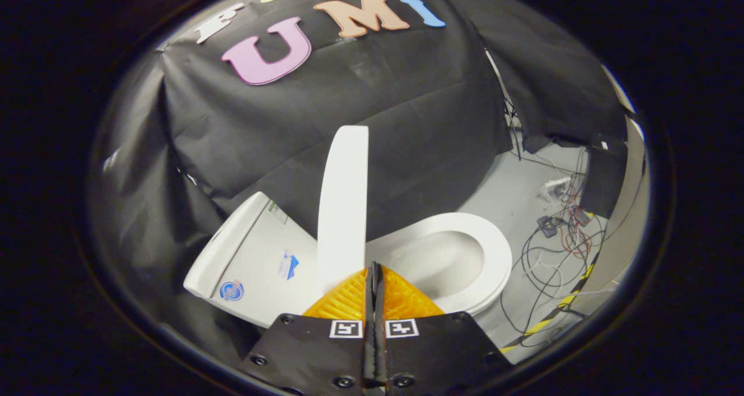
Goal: Open the toilet lid.
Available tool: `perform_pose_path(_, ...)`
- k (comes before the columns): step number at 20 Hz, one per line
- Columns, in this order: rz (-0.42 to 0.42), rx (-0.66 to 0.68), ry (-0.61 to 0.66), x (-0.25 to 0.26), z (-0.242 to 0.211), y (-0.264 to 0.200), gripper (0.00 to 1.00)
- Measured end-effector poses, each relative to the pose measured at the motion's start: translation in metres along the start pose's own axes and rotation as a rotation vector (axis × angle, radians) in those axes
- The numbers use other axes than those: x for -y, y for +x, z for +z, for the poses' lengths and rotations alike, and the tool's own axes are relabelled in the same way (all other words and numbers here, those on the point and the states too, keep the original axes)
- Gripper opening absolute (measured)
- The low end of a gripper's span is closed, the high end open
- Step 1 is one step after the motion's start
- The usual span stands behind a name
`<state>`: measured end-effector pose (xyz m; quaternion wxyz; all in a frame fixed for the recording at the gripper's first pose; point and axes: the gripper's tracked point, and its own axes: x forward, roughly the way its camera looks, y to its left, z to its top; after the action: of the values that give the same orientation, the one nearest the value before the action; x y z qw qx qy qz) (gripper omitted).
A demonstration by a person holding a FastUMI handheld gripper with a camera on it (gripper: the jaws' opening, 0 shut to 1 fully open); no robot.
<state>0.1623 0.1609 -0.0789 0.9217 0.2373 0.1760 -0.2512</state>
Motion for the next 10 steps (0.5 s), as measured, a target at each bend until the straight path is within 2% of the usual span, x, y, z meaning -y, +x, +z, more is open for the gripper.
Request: perform_pose_path(10,0.042,0.008,-0.215,-0.082,0.004,-0.004,0.0)
